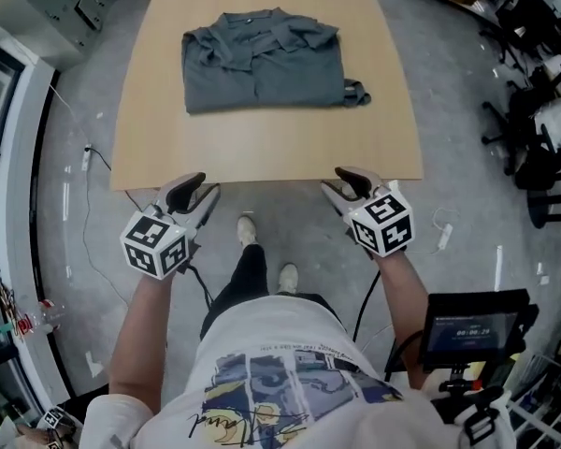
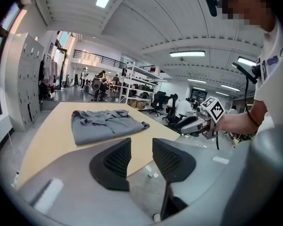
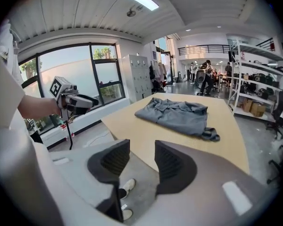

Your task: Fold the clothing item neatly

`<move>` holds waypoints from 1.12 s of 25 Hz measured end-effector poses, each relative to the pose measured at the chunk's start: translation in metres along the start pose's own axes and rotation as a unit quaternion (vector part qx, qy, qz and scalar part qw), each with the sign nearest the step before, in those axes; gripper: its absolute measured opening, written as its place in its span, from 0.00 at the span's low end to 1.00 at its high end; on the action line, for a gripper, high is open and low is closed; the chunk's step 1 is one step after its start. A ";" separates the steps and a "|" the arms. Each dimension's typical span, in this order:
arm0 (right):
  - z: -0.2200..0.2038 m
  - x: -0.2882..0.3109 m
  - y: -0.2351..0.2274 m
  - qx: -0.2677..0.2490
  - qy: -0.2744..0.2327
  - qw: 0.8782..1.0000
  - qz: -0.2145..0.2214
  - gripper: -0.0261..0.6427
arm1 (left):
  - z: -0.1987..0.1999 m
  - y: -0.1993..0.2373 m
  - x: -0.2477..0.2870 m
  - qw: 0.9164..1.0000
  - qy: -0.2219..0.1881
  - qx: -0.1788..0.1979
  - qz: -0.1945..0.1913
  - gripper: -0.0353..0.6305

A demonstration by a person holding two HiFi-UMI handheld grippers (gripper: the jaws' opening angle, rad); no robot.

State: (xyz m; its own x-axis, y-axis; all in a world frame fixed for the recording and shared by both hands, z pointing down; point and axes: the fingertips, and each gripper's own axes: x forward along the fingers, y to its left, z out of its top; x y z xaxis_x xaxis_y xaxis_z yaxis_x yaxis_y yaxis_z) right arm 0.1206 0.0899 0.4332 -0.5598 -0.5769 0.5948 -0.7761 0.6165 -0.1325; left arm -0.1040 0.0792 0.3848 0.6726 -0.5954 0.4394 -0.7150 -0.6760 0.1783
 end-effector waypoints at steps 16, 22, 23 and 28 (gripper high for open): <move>-0.041 -0.070 0.072 -0.023 -0.010 1.000 0.006 0.27 | -0.038 -0.109 -0.047 0.999 0.009 0.012 -0.049 0.26; -0.037 -0.084 0.125 -0.043 -0.014 0.999 0.011 0.26 | -0.044 -0.122 -0.089 0.998 -0.004 0.010 -0.056 0.26; -0.037 -0.084 0.133 -0.045 -0.015 0.999 0.012 0.27 | -0.049 -0.123 -0.096 0.998 -0.002 0.007 -0.056 0.26; -0.037 -0.088 0.166 -0.054 -0.017 0.998 0.013 0.26 | -0.073 -0.121 -0.129 0.999 0.002 -0.005 -0.053 0.26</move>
State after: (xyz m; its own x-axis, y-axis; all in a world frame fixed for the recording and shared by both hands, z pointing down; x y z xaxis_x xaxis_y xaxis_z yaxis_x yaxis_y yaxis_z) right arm 0.0516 0.2629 0.3884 -0.5904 -0.5772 0.5642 -0.7263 0.6848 -0.0594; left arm -0.1177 0.2697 0.3711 0.7437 -0.5192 0.4211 -0.6420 -0.7304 0.2332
